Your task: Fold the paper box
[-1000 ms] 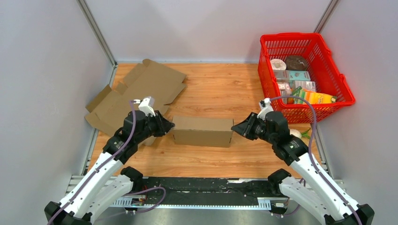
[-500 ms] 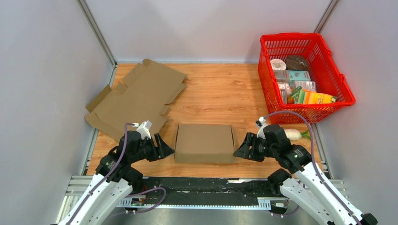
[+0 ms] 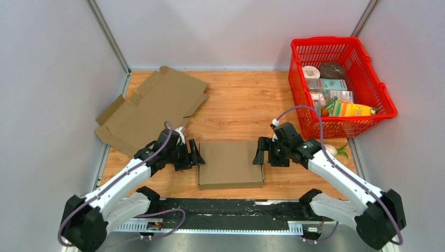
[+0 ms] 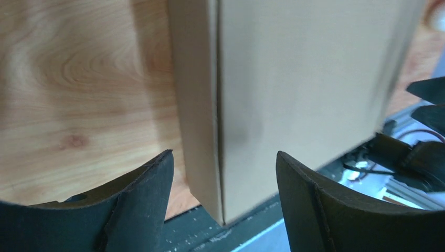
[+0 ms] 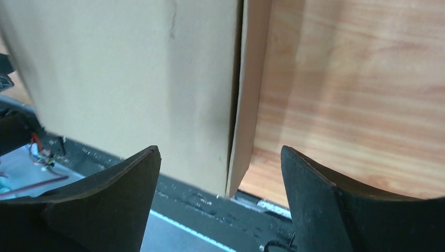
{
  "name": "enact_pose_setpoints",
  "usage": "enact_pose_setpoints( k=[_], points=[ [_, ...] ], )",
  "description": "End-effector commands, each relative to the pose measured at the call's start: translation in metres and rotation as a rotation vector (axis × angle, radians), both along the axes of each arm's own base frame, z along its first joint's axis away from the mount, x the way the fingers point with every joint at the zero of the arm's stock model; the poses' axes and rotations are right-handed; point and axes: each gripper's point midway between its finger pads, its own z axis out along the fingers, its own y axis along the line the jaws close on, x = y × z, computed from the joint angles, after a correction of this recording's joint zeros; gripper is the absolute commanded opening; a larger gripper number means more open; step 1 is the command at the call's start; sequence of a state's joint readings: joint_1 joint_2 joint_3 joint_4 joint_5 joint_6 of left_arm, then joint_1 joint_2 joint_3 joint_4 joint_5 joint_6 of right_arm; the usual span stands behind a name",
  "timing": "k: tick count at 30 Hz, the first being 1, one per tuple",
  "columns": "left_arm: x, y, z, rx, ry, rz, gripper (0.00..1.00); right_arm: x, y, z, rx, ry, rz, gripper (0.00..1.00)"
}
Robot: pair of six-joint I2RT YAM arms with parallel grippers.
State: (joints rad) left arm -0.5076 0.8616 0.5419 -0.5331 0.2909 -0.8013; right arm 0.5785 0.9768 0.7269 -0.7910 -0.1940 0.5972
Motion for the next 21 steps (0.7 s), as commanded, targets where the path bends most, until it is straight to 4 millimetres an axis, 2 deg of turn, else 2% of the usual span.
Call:
enact_pose_setpoints(
  k=[1,3,4,6,7,9,10,11,12,13,14,15,16,17,18,19,20,21],
  points=[
    [0.039,-0.025,0.006,-0.051,-0.112,-0.017,0.79,0.043,0.017,-0.008,-0.014,-0.116,0.015,0.88],
    [0.052,-0.039,0.003,-0.059,-0.107,-0.039,0.79,0.057,0.034,-0.008,0.038,-0.135,0.027,0.88],
    [0.053,-0.046,0.002,-0.081,-0.086,-0.059,0.79,0.065,0.041,-0.015,0.041,-0.124,0.028,0.88],
    [0.065,-0.060,-0.005,-0.100,-0.052,-0.067,0.78,0.076,0.050,-0.015,0.061,-0.126,0.006,0.80],
    [0.069,-0.065,-0.004,-0.114,-0.048,-0.075,0.74,0.089,0.057,-0.012,0.067,-0.143,-0.003,0.78],
    [0.090,-0.079,0.002,-0.147,-0.078,-0.074,0.69,0.112,0.054,-0.008,0.020,-0.183,-0.065,0.72],
    [0.109,-0.085,0.007,-0.139,-0.097,-0.056,0.68,0.131,0.060,0.003,0.006,-0.215,-0.076,0.71],
    [0.120,-0.088,0.012,-0.143,-0.111,-0.051,0.67,0.142,0.061,0.007,-0.015,-0.239,-0.082,0.69],
    [0.136,-0.089,0.018,-0.148,-0.126,-0.032,0.66,0.158,0.054,0.008,-0.084,-0.281,-0.098,0.68],
    [0.161,-0.099,0.028,-0.156,-0.151,-0.027,0.66,0.182,0.060,0.020,-0.111,-0.309,-0.100,0.68],
    [0.175,-0.103,0.031,-0.158,-0.157,-0.026,0.65,0.195,0.059,0.023,-0.144,-0.323,-0.105,0.68],
    [0.190,-0.108,0.037,-0.172,-0.163,-0.027,0.64,0.215,0.048,0.031,-0.200,-0.361,-0.127,0.68],
    [0.218,-0.121,0.046,-0.200,-0.182,-0.032,0.62,0.228,0.044,0.018,-0.250,-0.338,-0.132,0.68],
    [0.233,-0.126,0.049,-0.198,-0.185,-0.034,0.62,0.253,0.048,0.047,-0.230,-0.393,-0.159,0.68],
    [0.248,-0.133,0.052,-0.197,-0.194,-0.039,0.62,0.272,0.033,0.050,-0.253,-0.398,-0.200,0.69],
    [0.282,-0.151,0.064,-0.218,-0.230,-0.058,0.64,0.286,0.029,0.040,-0.287,-0.390,-0.196,0.69],
    [0.290,-0.152,0.057,-0.171,-0.199,-0.075,0.64,0.312,0.026,0.067,-0.283,-0.464,-0.230,0.72],
    [0.303,-0.157,0.060,-0.164,-0.194,-0.083,0.67,0.333,0.007,0.070,-0.327,-0.494,-0.272,0.75]
  ],
)
